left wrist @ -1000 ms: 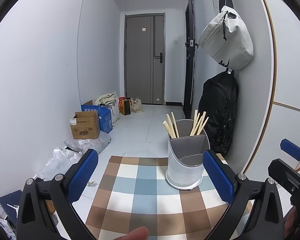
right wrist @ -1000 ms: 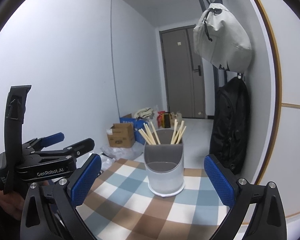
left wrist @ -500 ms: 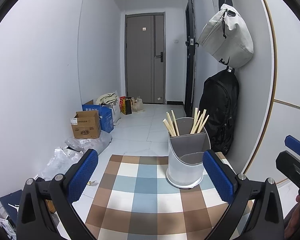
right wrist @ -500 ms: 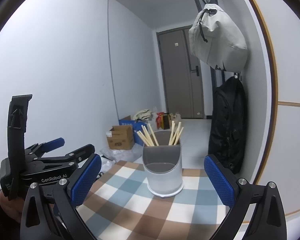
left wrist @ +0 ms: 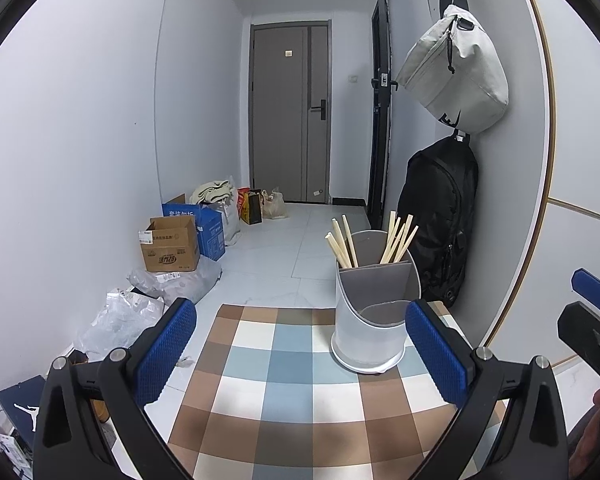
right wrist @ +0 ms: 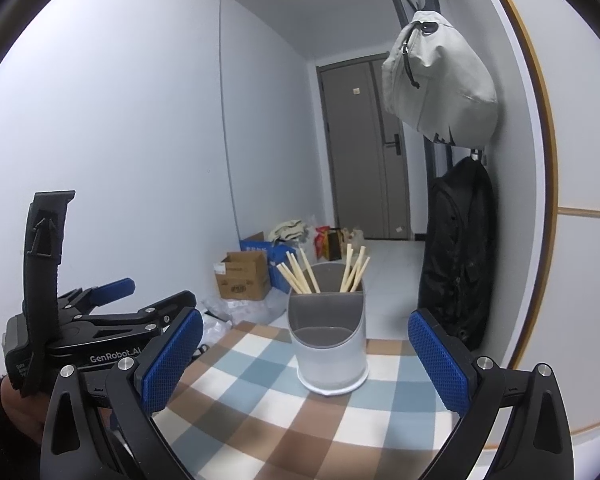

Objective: Organize utensils

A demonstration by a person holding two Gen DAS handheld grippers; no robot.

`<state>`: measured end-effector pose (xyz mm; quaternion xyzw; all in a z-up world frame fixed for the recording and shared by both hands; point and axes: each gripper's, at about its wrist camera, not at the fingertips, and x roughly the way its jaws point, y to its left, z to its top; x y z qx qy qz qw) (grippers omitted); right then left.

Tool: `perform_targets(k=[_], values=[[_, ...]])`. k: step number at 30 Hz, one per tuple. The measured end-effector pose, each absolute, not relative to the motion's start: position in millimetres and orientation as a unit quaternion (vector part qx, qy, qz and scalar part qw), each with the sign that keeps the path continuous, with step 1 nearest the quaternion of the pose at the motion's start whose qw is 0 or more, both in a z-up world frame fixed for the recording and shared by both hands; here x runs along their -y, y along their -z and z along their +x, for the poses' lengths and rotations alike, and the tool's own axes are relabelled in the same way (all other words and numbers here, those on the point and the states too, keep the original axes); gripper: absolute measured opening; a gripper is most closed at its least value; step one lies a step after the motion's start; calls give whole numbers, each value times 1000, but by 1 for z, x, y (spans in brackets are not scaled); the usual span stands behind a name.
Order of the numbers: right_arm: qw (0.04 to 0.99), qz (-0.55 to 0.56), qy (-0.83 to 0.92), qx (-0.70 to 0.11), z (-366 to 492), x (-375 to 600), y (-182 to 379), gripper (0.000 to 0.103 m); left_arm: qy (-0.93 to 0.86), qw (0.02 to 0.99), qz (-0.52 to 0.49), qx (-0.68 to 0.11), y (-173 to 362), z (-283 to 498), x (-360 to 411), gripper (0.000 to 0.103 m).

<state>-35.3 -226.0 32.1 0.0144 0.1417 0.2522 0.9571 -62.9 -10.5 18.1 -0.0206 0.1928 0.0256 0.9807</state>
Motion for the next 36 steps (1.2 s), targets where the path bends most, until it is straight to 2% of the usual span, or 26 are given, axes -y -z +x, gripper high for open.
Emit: perform_targets(k=[36], values=[[954,15,-255,-156,-33,225,-29,103,-23,979,-18,-201,-15,-61,12,102]])
